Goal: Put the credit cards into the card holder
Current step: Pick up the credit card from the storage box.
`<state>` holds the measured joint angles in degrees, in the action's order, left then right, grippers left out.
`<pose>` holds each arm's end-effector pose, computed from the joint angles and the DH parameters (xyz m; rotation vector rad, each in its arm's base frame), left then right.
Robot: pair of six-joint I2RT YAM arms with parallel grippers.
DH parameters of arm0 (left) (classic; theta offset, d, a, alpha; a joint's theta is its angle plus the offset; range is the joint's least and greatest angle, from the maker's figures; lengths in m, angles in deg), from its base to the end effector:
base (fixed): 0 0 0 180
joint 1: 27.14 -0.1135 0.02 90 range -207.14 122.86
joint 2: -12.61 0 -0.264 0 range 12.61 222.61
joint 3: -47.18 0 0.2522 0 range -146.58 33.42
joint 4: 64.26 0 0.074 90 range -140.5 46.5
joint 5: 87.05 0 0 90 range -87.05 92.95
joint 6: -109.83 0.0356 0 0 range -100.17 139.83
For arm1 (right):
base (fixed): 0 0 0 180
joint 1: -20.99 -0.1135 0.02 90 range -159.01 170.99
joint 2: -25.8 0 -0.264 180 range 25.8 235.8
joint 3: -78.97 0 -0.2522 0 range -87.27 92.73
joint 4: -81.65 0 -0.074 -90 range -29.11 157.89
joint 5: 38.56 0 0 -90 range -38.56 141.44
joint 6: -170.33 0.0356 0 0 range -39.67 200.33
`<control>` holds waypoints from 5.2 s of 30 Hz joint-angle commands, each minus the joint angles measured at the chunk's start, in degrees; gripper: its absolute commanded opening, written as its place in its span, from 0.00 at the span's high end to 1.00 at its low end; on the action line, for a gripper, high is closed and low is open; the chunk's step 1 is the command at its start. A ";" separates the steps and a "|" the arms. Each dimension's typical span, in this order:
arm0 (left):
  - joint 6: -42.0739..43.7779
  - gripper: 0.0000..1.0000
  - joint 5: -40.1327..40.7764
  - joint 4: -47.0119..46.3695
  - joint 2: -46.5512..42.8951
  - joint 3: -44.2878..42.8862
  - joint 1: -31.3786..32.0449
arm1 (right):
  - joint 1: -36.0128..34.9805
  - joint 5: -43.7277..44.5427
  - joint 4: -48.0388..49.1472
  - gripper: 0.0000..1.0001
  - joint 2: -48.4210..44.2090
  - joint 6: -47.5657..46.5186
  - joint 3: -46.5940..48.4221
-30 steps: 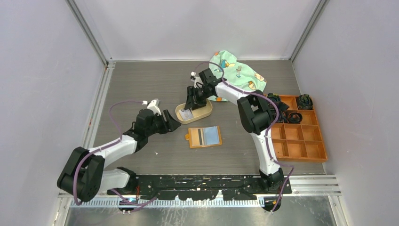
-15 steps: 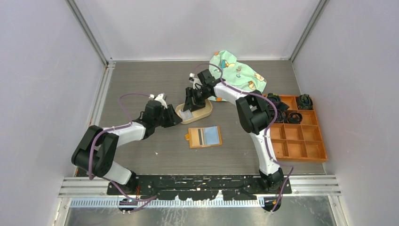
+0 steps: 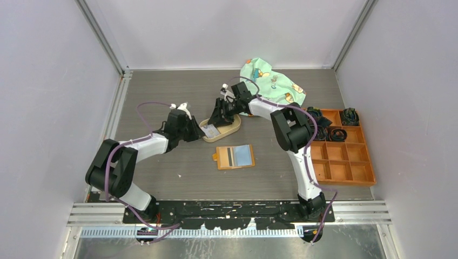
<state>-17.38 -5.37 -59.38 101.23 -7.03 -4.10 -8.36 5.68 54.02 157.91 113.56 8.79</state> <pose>0.2798 -0.1246 0.1657 -0.2095 2.3419 -0.7067 0.4181 0.2644 0.1381 -0.3106 2.6007 1.4240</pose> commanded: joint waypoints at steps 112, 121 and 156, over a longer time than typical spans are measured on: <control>-31.48 0.37 -24.52 -43.28 -36.74 27.05 0.57 | 8.52 -13.02 22.43 0.99 -37.86 16.44 -30.66; -40.23 0.37 -13.48 -41.73 -41.10 26.34 2.57 | 7.47 -9.65 34.91 0.99 -43.41 37.03 -36.76; -37.42 0.67 -12.09 -33.84 -24.74 8.91 6.55 | 1.84 -17.44 39.11 0.99 -45.79 33.08 -37.76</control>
<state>-56.20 -15.36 -89.41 76.36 4.30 3.36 -5.93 -7.94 88.97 116.14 149.97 -28.26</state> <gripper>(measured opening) 0.350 0.048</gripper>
